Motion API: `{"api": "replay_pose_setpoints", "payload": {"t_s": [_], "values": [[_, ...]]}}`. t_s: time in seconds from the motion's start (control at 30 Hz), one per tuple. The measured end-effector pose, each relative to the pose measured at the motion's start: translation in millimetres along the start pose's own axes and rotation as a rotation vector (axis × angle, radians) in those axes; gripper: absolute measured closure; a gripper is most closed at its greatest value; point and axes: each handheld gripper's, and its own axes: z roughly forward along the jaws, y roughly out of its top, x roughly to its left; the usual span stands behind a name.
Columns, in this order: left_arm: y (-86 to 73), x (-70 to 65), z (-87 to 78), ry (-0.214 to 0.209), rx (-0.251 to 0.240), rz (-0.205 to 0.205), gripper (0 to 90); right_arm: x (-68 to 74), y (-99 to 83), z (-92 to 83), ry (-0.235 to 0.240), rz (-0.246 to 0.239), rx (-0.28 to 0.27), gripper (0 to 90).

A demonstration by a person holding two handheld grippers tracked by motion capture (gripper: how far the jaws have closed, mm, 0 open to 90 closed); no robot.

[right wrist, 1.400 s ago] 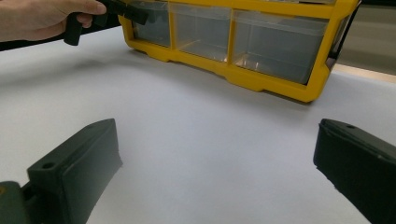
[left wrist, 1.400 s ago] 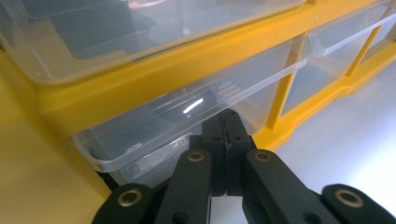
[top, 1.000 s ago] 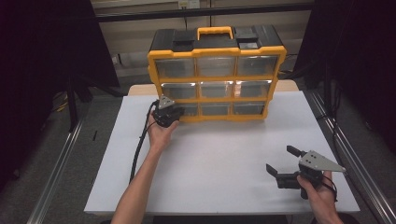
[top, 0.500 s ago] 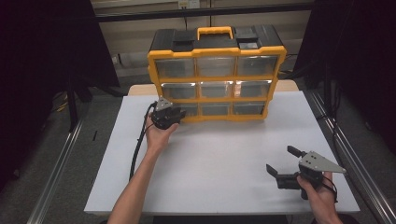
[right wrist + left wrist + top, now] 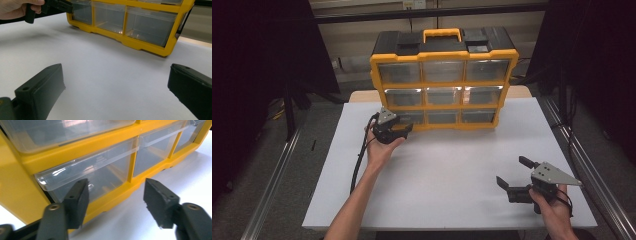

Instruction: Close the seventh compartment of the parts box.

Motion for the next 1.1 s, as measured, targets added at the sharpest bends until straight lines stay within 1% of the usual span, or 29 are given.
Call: {"api": "replay_pose_setpoints", "payload": {"t_s": [0.03, 0.1, 0.13, 0.17, 0.2, 0.27, 0.3, 0.33, 0.37, 0.4, 0.43, 0.47, 0.5, 0.53, 0.57, 0.6, 0.63, 0.67, 0.7, 0.77, 0.8, 0.83, 0.9, 0.93, 0.97, 1.0, 1.03, 1.07, 1.1], "values": [[-0.1, -0.6, -0.2, -0.002, -0.010, -0.007, 30.1, 0.0, 0.0, 0.0, 0.000, 0.001, 0.000, 0.3], [0.1, -1.3, -1.8, -0.001, -0.009, -0.007, 27.3, -0.3, -0.2, 0.5, -0.001, 0.000, -0.003, 0.3], [0.0, -1.8, -2.5, 0.000, -0.023, -0.017, 27.3, -0.3, -0.2, 0.5, -0.001, 0.000, -0.003, 0.3], [0.7, -1.9, -4.0, 0.005, -0.028, -0.020, 23.9, -0.4, -0.2, 0.5, -0.002, 0.000, -0.003, 0.3], [1.6, -3.2, -5.1, 0.018, -0.033, -0.029, 20.3, -0.5, -0.1, 0.5, -0.003, -0.001, -0.002, 0.3], [3.3, -4.3, -8.1, 0.040, -0.042, -0.018, 14.0, -0.2, -0.1, 0.5, 0.002, 0.001, 0.003, 0.3], [3.3, -4.2, -8.7, 0.031, -0.061, -0.017, 12.9, -0.1, -0.1, 0.5, 0.002, -0.001, 0.004, 0.3], [3.7, -5.4, -10.9, 0.034, -0.053, -0.028, 11.6, 0.0, -0.1, 0.6, 0.002, -0.002, 0.003, 0.3], [3.6, -5.6, -11.9, 0.022, -0.060, -0.034, 9.6, 0.0, -0.1, 0.5, 0.002, -0.002, 0.003, 0.3], [3.2, -5.7, -12.9, -0.002, -0.062, -0.038, 9.5, -0.1, -0.1, 0.5, 0.002, -0.001, 0.003, 0.3], [3.3, -5.9, -14.3, -0.005, -0.067, -0.034, 9.5, -0.1, -0.2, 0.5, 0.002, -0.001, 0.003, 0.3], [2.6, -6.3, -15.5, -0.010, -0.090, -0.030, 8.5, -0.1, -0.2, 0.5, 0.002, -0.001, 0.004, 0.3], [2.5, -6.6, -17.1, -0.007, -0.095, -0.034, 7.3, -0.1, -0.1, 0.6, 0.003, -0.002, 0.003, 0.3], [2.6, -6.1, -17.7, -0.014, -0.101, -0.037, 7.3, -0.1, -0.1, 0.6, 0.003, -0.002, 0.003, 0.3], [2.8, -5.8, -19.0, -0.008, -0.105, -0.029, 5.5, -0.1, -0.1, 0.6, 0.003, -0.002, 0.003, 0.3], [1.5, -6.0, -23.0, -0.022, -0.106, -0.037, 4.6, 0.1, 0.0, 0.8, 0.001, -0.001, 0.002, 0.3], [1.5, -6.0, -23.0, -0.022, -0.106, -0.037, 3.9, 0.1, 0.0, 0.8, 0.001, -0.001, 0.002, 0.3], [-1.2, -3.9, -25.3, -0.032, -0.131, -0.004, 3.9, 0.1, 0.0, 0.8, 0.003, -0.002, 0.001, 0.3], [-3.7, -3.7, -27.4, -0.020, -0.137, -0.003, 3.7, 0.2, 0.0, 0.5, 0.002, -0.001, 0.002, 0.3], [-7.4, -1.6, -30.4, -0.033, -0.125, -0.013, 3.6, -0.4, -0.1, 0.1, 0.003, -0.005, 0.002, 0.3], [-8.4, -1.2, -32.5, -0.015, -0.113, -0.006, 3.3, -0.3, 0.0, 0.3, 0.001, 0.000, 0.001, 0.3], [-10.5, -0.5, -34.2, -0.008, -0.131, -0.006, 3.3, -0.4, 0.0, 0.2, -0.001, -0.002, 0.001, 0.3], [-13.7, -0.3, -38.3, -0.021, -0.144, -0.031, 3.3, -0.2, 0.1, -0.1, 0.004, -0.006, 0.002, 0.3], [-14.6, 0.0, -40.8, -0.018, -0.146, -0.019, 3.3, 0.2, 0.1, -0.1, 0.005, -0.003, 0.001, 0.4], [-15.8, -2.2, -43.8, -0.020, -0.152, -0.030, 3.5, 0.0, 0.1, -0.3, 0.000, -0.006, 0.002, 0.4], [-17.2, -4.0, -46.4, -0.027, -0.164, -0.032, 3.6, -0.2, 0.1, -0.2, -0.006, -0.005, -0.001, 0.3], [-18.2, -6.9, -49.0, -0.017, -0.172, -0.037, 3.9, -0.7, -0.1, -0.3, -0.008, -0.003, -0.001, 0.3], [-20.7, -9.4, -54.8, 0.000, -0.177, -0.025, 3.7, -1.0, -0.2, -0.5, -0.011, 0.003, 0.002, 0.3], [-20.7, -9.4, -54.8, 0.000, -0.177, -0.025, 3.7, -0.9, -0.2, -0.1, -0.012, 0.003, 0.001, 0.3]]}}
